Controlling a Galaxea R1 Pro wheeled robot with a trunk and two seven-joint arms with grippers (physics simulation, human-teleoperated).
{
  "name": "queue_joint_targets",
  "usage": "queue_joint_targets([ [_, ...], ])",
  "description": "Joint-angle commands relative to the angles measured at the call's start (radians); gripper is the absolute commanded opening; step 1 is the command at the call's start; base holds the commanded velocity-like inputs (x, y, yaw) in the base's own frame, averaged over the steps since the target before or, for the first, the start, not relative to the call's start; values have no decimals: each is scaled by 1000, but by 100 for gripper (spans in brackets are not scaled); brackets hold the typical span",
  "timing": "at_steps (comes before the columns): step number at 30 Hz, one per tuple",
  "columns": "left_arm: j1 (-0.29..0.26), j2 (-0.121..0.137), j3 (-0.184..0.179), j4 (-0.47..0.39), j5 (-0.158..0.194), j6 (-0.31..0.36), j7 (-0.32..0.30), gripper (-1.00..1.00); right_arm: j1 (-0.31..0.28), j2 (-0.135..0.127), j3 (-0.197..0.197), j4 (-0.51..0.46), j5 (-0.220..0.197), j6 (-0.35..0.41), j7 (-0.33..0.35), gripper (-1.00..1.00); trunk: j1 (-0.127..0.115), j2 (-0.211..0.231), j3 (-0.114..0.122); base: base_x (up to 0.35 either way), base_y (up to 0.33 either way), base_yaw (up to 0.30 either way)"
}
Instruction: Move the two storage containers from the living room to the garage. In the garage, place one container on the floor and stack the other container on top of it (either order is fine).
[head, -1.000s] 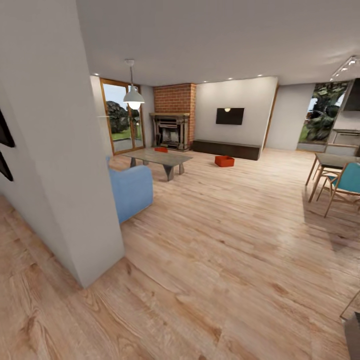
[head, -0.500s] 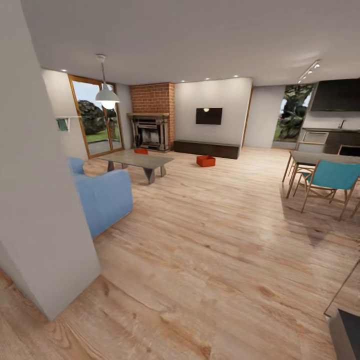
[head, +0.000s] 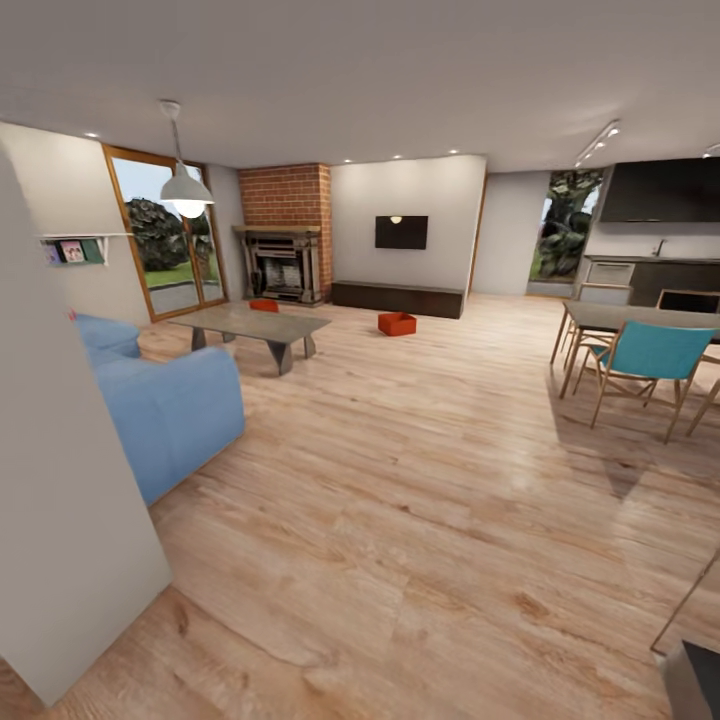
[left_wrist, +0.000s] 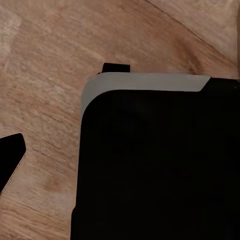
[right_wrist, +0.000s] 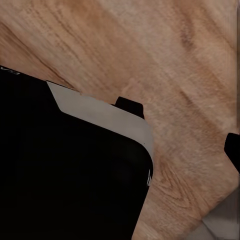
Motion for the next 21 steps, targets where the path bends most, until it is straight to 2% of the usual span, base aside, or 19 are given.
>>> queue_joint_targets([
  [1, 0, 0, 1, -1, 8, -2, 0, 100, -1, 1, 9, 2, -10, -5, -2, 100, 1, 0, -1, 323, 0, -1],
  [21, 0, 0, 1, -1, 8, -1, 0, 100, -1, 1, 10, 2, -9, -7, -2, 100, 1, 0, -1, 323, 0, -9],
])
